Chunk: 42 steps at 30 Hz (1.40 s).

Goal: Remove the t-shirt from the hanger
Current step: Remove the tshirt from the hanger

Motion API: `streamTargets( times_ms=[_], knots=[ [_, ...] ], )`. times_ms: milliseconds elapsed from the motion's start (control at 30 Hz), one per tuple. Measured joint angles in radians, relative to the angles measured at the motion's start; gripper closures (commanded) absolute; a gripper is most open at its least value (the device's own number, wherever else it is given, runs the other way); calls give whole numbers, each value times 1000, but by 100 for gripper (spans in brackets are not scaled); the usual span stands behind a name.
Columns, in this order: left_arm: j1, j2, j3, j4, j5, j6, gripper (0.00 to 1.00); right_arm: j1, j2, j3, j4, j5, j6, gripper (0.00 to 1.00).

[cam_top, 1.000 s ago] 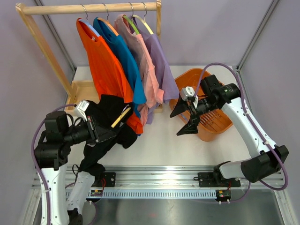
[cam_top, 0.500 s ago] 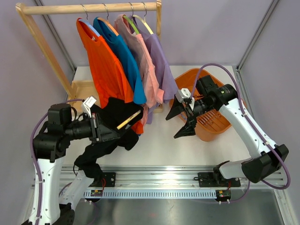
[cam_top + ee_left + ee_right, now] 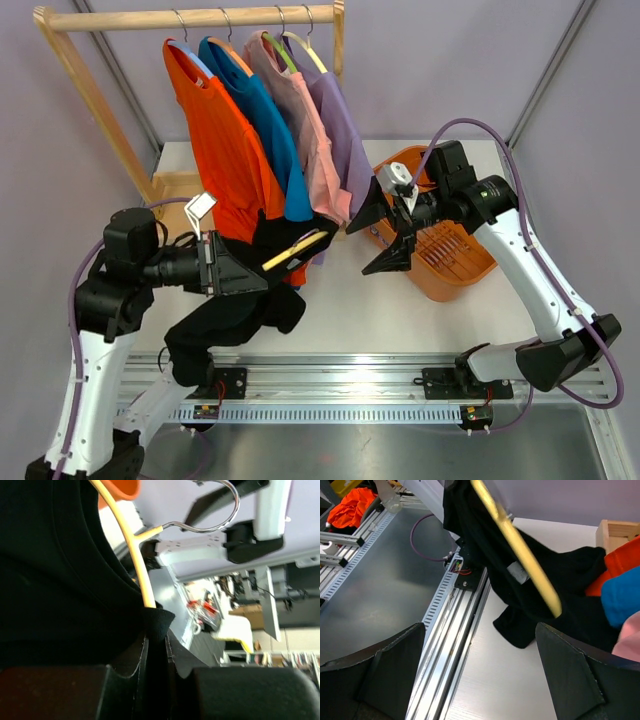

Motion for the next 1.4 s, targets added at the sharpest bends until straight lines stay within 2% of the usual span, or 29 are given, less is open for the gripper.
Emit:
streamTargets(
  times_ms=[267, 467, 767, 867, 1000, 1033, 1167, 1300, 1400],
  knots=[
    [-246, 154, -11, 182, -22, -86, 100, 0, -2, -3, 206, -3, 196, 2],
    [-285, 254, -11, 251, -35, -90, 100, 0, -2, -5, 171, -3, 177, 7],
    [-319, 276, -11, 362, -31, -142, 100, 0, -8, -74, 129, 23, 140, 11],
    [-330, 275, -12, 387, -27, -158, 100, 0, -6, -74, 140, 22, 144, 16],
    [-337, 270, -22, 414, -24, -168, 100, 0, -1, -73, 148, 19, 156, 27],
    [-338, 267, -29, 423, -25, -171, 100, 0, 0, -73, 149, 18, 161, 36],
    [-340, 257, -50, 441, -18, -183, 100, 0, 2, -73, 156, 19, 168, 57],
    [-344, 253, -56, 459, -9, -194, 100, 0, 3, -73, 166, 22, 177, 62],
    [-344, 253, -64, 480, -6, -208, 100, 0, 3, -73, 173, 23, 186, 56]
  ],
)
